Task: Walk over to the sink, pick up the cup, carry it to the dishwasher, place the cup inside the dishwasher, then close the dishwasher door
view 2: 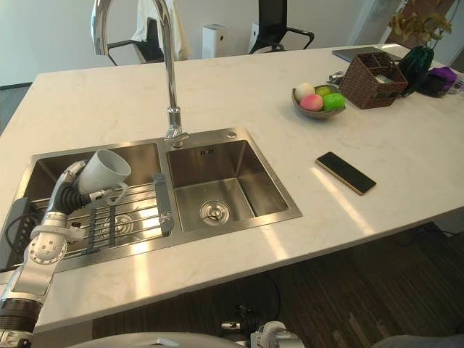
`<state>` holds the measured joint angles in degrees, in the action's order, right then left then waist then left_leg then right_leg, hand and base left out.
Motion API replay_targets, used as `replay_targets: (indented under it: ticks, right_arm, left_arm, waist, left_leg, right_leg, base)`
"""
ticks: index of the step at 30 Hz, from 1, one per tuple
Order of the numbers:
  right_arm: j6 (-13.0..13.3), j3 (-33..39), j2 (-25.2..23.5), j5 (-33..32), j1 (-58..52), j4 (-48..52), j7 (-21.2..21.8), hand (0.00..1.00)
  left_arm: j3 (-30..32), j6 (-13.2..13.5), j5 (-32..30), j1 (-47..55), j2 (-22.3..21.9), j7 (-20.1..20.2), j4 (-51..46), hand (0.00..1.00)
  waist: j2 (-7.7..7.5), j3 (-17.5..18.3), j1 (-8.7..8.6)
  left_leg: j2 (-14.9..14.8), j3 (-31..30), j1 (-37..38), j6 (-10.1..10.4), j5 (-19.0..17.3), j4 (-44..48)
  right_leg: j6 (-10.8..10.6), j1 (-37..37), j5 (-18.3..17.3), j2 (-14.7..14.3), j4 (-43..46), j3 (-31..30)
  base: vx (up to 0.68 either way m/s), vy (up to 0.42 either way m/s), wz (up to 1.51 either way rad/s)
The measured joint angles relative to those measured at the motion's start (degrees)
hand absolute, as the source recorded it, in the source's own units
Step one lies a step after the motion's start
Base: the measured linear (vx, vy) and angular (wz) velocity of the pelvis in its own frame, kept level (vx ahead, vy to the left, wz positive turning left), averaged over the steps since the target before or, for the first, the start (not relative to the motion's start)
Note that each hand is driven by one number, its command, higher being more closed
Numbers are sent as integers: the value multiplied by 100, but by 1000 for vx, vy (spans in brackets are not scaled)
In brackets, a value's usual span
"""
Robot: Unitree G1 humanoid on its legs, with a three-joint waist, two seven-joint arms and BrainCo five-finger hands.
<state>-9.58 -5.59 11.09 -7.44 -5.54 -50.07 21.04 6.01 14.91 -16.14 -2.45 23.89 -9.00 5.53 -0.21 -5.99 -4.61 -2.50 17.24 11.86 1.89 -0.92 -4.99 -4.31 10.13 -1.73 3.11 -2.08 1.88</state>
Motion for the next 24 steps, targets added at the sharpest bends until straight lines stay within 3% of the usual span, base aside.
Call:
replay_targets:
  ticks: [4, 7, 9, 13, 17, 18, 24]
  right_arm:
    - [8, 50, -71, -2, -68, 13, -33, 0]
    - [61, 192, -107, -11, -161, 16, -37, 0]
    - [81, 307, -158, -16, -236, 68, -53, 0]
    - [69, 392, -205, -210, -401, 177, -114, 0]
    - [38, 412, -229, -244, -467, 215, -161, 0]
    - [-151, 806, -353, -395, -856, 590, -285, 0]
    - [-61, 934, -389, -485, -1032, 639, -279, 0]
  left_arm:
    - [186, 45, 493, 1, -92, -79, -392, 100]
    - [556, 162, 1204, 16, -358, -169, -750, 100]
    - [758, 356, 1830, 20, -570, -321, -1083, 100]
    - [1030, 720, 2353, 81, -1026, -658, -1552, 100]
    - [1253, 1034, 2619, 304, -1325, -860, -1965, 100]
    - [1631, 1391, 2593, 892, -1834, -1081, -2957, 100]
    - [1453, 1408, 2608, 889, -1866, -1083, -2957, 100]
  waist:
    - [-28, 19, 104]
    - [-52, 118, 126]
    - [-100, 176, 133]
    - [-146, 227, 248]
    - [-141, 301, 295]
    - [67, 760, 391]
    - [79, 798, 351]
  left_leg:
    - [-2, -15, -32, -6, 31, 0]
    - [-6, -90, -134, -15, 46, 0]
    - [3, -155, -215, -18, 71, 2]
    - [-7, -187, -250, -18, 89, 2]
    - [0, -265, -296, -38, 127, 1]
    - [-4, -327, -567, -88, 426, -2]
    - [-31, -190, -564, -84, 411, 38]
  right_leg:
    - [7, -2, -4, 28, 6, 64]
    - [7, -67, 2, 59, 8, 92]
    - [8, -89, 9, 71, 18, 164]
    - [12, -101, 9, 66, 33, 186]
    - [19, -159, 14, 66, 86, 213]
    - [45, -428, 160, 70, 124, 366]
    - [60, -515, 199, 54, 118, 248]
  base:
    - [-52, -32, 11]
    - [-28, -27, 7]
    - [18, -26, 15]
    - [-28, -32, 6]
    - [-36, -22, 6]
    - [0, 0, 0]
    - [0, 1, -11]
